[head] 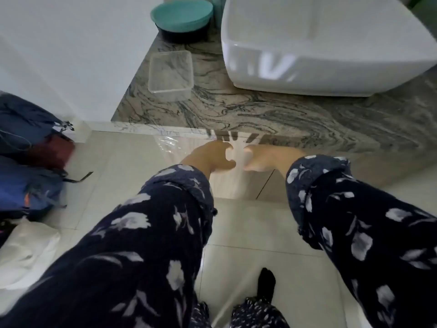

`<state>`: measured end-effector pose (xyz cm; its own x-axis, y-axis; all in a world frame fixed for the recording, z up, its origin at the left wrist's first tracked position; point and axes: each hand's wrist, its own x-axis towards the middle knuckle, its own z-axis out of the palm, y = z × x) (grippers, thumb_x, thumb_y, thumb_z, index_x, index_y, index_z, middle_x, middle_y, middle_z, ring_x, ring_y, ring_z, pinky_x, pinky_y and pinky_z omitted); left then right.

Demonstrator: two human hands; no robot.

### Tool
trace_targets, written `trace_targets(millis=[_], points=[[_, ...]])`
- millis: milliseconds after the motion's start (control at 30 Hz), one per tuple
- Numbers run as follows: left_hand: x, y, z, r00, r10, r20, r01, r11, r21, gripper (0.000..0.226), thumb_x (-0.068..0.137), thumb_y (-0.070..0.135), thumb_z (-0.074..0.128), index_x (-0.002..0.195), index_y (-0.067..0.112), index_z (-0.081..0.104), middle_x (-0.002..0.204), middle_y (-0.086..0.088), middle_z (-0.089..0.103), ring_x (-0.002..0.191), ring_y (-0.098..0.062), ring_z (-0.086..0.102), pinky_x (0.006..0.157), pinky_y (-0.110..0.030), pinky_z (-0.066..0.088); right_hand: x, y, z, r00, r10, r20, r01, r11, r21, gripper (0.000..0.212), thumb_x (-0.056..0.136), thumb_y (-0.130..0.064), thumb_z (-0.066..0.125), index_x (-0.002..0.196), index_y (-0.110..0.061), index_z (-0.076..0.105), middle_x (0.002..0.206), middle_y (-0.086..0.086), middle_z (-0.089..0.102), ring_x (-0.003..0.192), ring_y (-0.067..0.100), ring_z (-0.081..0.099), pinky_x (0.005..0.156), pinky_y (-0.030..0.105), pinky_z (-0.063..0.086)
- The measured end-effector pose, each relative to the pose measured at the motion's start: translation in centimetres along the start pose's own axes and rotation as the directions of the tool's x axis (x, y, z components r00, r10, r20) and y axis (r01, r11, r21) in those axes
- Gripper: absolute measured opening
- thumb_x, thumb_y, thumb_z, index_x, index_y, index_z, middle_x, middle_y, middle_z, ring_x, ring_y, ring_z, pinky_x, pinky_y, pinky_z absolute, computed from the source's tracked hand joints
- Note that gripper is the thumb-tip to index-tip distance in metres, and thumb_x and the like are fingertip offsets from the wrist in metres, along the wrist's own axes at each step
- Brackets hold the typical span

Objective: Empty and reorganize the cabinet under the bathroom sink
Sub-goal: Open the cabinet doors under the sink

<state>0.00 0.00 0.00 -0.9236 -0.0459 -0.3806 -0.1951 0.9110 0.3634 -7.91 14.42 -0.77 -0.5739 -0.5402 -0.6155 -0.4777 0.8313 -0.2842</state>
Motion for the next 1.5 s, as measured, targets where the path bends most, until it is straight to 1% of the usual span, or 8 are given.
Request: trace_targets(millis=[133,233,667,767,867,1033,1267,1500], points=[[0.9,0.4,3.2,0.999,-0.051,0.009,0.051,0.999,0.005,0.074,0.089,0.037,0.054,0.152,0.024,0.017,0.16,0.003,0.012,0.145,-0.02,0.018,0.113,-0.046,0.028,-1.6,1.6,1.5,0.993,0.117,-0.009,-0.117,0.993,-0.024,0.076,0.094,-0.035,0.048,0.153,-0.029,-0.001,0.161,0.005,-0.01,0.148,0.029,-0.006,0.118,0.052,0.014],[2.0,1.3,4.8,0.995,-0.09,-0.051,0.093,0.994,0.055,0.082,0.089,0.038,0.053,0.153,0.024,0.005,0.161,0.005,0.0,0.148,-0.018,0.005,0.116,-0.051,0.02,-1.3,2.8,2.6,0.991,0.087,-0.098,-0.093,0.994,-0.058,0.081,0.096,-0.036,0.046,0.151,-0.031,-0.013,0.16,0.001,-0.017,0.147,0.026,-0.018,0.117,0.056,0.003],[4.3,1.7,8.6,0.963,-0.118,-0.241,0.155,0.978,0.142,0.074,0.096,0.049,0.034,0.153,0.018,-0.003,0.161,0.003,-0.008,0.148,-0.017,-0.01,0.114,-0.064,0.002,1.0,6.0,5.0,0.91,0.05,-0.413,-0.16,0.958,-0.238,0.07,0.097,-0.049,0.032,0.152,-0.016,0.005,0.161,0.004,0.006,0.147,0.034,0.005,0.112,0.066,-0.005],[3.4,1.0,9.7,0.957,-0.067,-0.281,0.122,0.976,0.182,0.072,0.097,0.05,0.028,0.152,0.019,-0.006,0.16,0.005,-0.011,0.147,-0.016,-0.014,0.113,-0.065,0.002,1.0,5.5,5.5,0.862,0.016,-0.507,-0.166,0.953,-0.252,0.064,0.098,-0.047,0.029,0.15,-0.012,0.019,0.153,0.01,0.024,0.139,0.036,0.021,0.115,0.058,0.011],[1.6,0.2,10.8,0.954,-0.018,-0.298,0.09,0.97,0.227,0.069,0.098,0.049,0.023,0.152,0.021,-0.009,0.161,0.005,-0.012,0.147,-0.016,-0.015,0.112,-0.066,0.003,0.3,4.7,6.7,0.821,-0.027,-0.571,-0.155,0.951,-0.267,0.057,0.099,-0.045,0.029,0.143,-0.008,0.035,0.138,0.014,0.035,0.122,0.036,0.034,0.1,0.045,0.036],[-0.9,-1.5,10.8,0.933,-0.077,-0.352,0.143,0.975,0.168,0.06,0.099,0.05,0.013,0.153,0.027,-0.002,0.162,0.003,-0.005,0.148,-0.017,-0.009,0.113,-0.063,-0.002,-2.0,3.1,10.7,0.784,0.017,-0.621,-0.162,0.97,-0.179,0.053,0.099,-0.045,0.03,0.14,-0.013,0.042,0.131,0.011,0.04,0.116,0.031,0.039,0.094,0.042,0.039],[-4.2,-1.4,11.9,0.912,-0.206,-0.356,0.223,0.975,0.007,0.077,0.092,0.067,0.015,0.153,0.021,0.004,0.161,0.002,-0.009,0.147,-0.015,-0.013,0.112,-0.063,-0.003,-6.0,-0.3,14.2,0.821,-0.015,-0.57,-0.043,0.995,-0.088,0.048,0.104,-0.035,0.02,0.146,-0.019,0.036,0.135,0.006,0.054,0.117,0.029,0.051,0.095,0.04,0.044],[-7.8,-3.0,12.4,0.92,-0.215,-0.328,0.266,0.957,0.118,0.085,0.09,0.068,0.018,0.153,0.014,-0.002,0.16,-0.002,-0.016,0.147,-0.018,-0.014,0.113,-0.059,-0.009,-8.8,-1.8,16.2,0.9,-0.123,-0.418,0.153,0.987,0.039,0.044,0.103,-0.036,0.032,0.146,-0.028,0.037,0.12,0.008,0.063,0.106,0.024,0.059,0.086,0.031,0.047]])
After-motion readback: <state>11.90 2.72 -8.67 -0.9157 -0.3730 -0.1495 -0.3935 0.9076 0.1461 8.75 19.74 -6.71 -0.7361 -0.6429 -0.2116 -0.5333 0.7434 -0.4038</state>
